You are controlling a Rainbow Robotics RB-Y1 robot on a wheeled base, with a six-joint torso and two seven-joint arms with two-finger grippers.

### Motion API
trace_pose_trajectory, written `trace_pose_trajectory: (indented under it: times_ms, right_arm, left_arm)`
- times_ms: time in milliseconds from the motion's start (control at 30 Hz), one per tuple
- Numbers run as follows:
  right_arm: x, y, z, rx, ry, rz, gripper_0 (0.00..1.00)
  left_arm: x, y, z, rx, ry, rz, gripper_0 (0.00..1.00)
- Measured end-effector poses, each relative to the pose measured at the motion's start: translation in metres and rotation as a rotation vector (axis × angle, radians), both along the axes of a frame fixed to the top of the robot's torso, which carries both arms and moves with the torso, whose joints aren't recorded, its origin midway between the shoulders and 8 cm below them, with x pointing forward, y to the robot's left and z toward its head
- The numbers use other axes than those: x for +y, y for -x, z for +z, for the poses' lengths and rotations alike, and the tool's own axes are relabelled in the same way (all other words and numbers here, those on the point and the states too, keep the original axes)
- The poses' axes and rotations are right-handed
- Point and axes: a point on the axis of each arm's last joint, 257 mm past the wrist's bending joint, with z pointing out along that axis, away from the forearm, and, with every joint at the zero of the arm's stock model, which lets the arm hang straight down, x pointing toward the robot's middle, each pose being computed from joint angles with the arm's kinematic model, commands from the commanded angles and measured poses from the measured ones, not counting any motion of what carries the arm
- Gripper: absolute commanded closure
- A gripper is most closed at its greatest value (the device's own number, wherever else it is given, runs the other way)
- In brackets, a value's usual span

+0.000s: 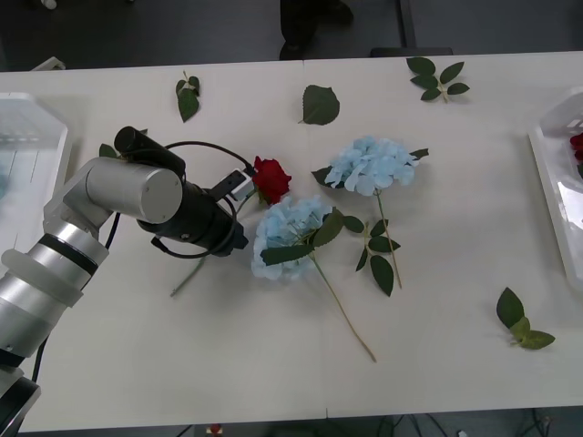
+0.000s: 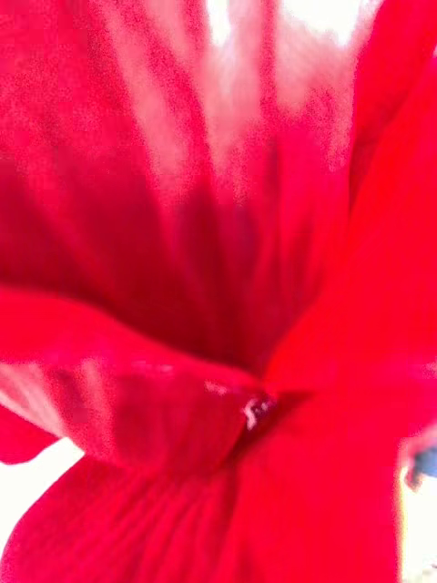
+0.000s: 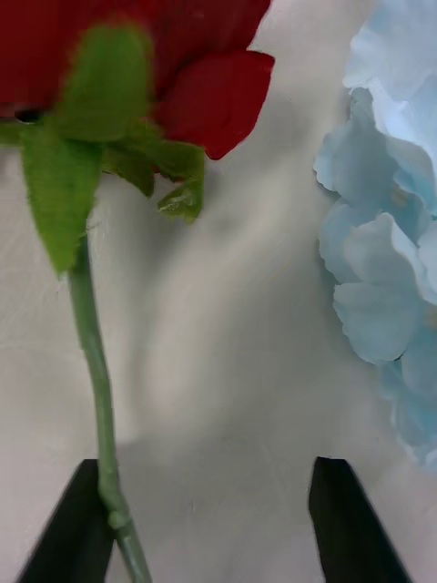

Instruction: Place the red flowers into the right box and the blue flowers into the left box. If a person shows an open palm, hand one flower to the person first, then continue sorting.

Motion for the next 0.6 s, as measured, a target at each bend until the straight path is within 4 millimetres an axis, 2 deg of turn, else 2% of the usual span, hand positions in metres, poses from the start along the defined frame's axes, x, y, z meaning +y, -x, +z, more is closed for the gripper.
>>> trace_pose_trajectory:
  times_ms: [200, 367, 467, 600]
  right_arm:
    - [-0.02, 0.02, -0.029, 0.073, 0.04, -0.031, 1.0]
    - [-0.024, 0.021, -0.041, -0.012, -0.008, -0.1, 1.0]
    - [-0.023, 0.018, -0.048, -0.024, -0.011, -0.088, 1.0]
    - [-0.02, 0.007, -0.047, -0.054, -0.003, -0.053, 1.0]
  left_arm:
    - [-0.005, -0.004, 0.004, -0.014, 0.024, 0.004, 1.0]
    - [-0.024, 0.002, 0.021, 0.017, 0.166, 0.008, 1.0]
    - [-0.007, 0.004, 0.042, 0.042, 0.238, 0.021, 1.0]
    - [0.036, 0.009, 0.081, 0.06, 0.282, 0.036, 1.0]
